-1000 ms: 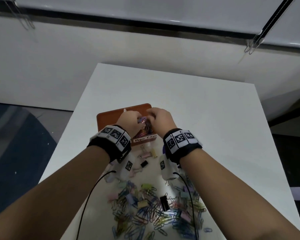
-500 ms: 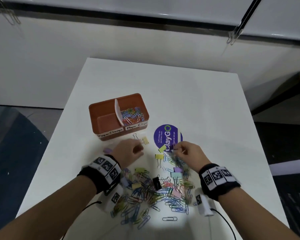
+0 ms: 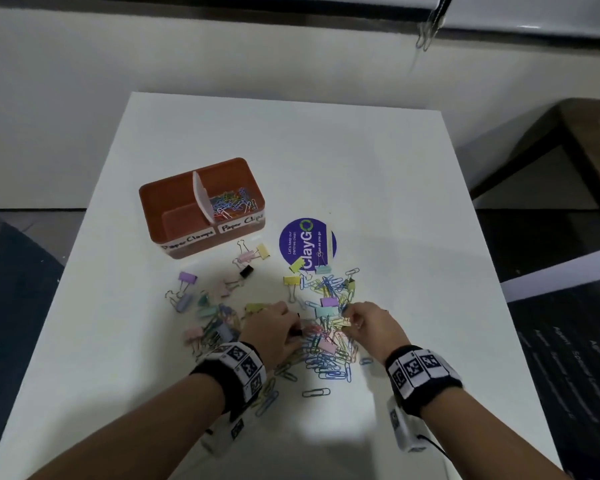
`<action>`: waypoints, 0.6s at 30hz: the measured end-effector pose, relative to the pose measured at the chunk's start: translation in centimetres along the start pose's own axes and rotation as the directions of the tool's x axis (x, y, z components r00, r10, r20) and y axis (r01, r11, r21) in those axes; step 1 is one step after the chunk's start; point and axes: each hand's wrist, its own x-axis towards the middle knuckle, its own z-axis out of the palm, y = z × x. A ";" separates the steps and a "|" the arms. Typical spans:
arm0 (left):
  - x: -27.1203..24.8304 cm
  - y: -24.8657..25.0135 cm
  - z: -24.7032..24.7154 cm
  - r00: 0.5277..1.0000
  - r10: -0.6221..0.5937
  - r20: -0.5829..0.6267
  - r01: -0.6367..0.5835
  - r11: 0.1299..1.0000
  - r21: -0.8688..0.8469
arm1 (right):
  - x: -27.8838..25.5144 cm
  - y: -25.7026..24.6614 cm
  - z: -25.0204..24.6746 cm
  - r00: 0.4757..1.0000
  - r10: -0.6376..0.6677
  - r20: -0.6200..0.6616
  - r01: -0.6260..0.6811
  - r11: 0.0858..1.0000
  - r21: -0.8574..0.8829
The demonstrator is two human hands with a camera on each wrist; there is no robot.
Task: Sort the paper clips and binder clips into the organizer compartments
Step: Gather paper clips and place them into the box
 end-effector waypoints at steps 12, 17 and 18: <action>1.9 1.4 2.0 0.999 -0.036 0.037 0.030 0.988 0.154 | 1.1 0.1 0.4 1.000 0.015 0.009 -0.015 1.000 -0.010; 2.1 1.0 1.8 0.998 -0.054 0.030 0.049 0.986 0.160 | 1.3 0.1 0.7 0.999 0.034 -0.004 -0.034 0.999 0.038; 2.1 1.0 1.8 0.998 -0.058 0.024 0.055 0.989 0.134 | 1.2 0.1 0.8 1.000 0.023 -0.011 -0.023 0.999 0.032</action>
